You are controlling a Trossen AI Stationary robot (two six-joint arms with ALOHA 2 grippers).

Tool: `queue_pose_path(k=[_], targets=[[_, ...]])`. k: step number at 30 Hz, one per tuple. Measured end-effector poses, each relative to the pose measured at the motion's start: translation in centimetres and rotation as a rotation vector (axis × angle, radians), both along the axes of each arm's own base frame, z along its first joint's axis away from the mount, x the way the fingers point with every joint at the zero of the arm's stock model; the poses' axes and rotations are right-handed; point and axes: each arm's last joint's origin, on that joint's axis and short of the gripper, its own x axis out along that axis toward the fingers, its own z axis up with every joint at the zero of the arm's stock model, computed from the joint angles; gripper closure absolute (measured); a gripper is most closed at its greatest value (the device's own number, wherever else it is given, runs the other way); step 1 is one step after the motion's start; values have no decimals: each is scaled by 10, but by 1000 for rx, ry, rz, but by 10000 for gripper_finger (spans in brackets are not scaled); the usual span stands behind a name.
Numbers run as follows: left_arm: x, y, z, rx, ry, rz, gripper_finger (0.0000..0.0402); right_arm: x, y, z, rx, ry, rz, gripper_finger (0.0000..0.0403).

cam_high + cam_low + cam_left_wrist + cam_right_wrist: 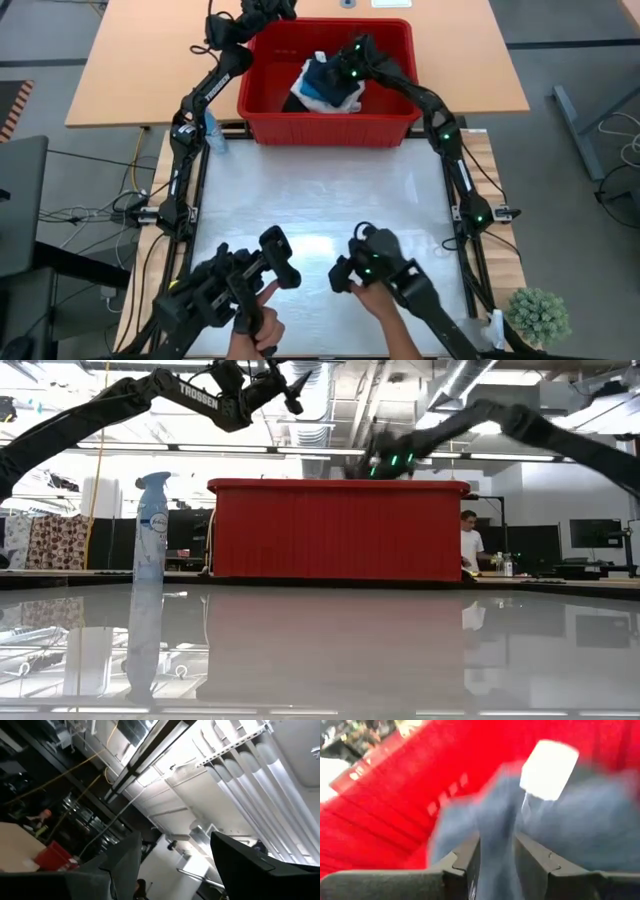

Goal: Fold Laundry from Bin
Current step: Put the stacked clothes into the red bin, then return to Home Position

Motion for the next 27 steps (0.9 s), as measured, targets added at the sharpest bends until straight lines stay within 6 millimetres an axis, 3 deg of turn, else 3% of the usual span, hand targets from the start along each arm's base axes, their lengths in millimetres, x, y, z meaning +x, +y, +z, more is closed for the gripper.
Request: queue_pose_path(k=[4,9,12,16,21,24,27], targets=[[-1,-10,11,17,-4,-24,176,-22,18,74,-154,-93,-16,265],[-18,-40,47,163,-60,37,180,-53,56,149,-255,-179,19,265],[-30,-70,76,315,-113,117,189,-73,94,198,-323,-258,130,265],[-42,-121,114,538,-178,209,197,-108,161,262,-443,-364,313,265],[-48,-174,145,716,-164,246,197,-147,234,307,-563,-405,388,265],[-47,-195,157,657,-99,290,197,-175,277,327,-652,-420,402,265],[-44,-207,159,507,81,448,197,-202,314,339,-618,-451,396,265]])
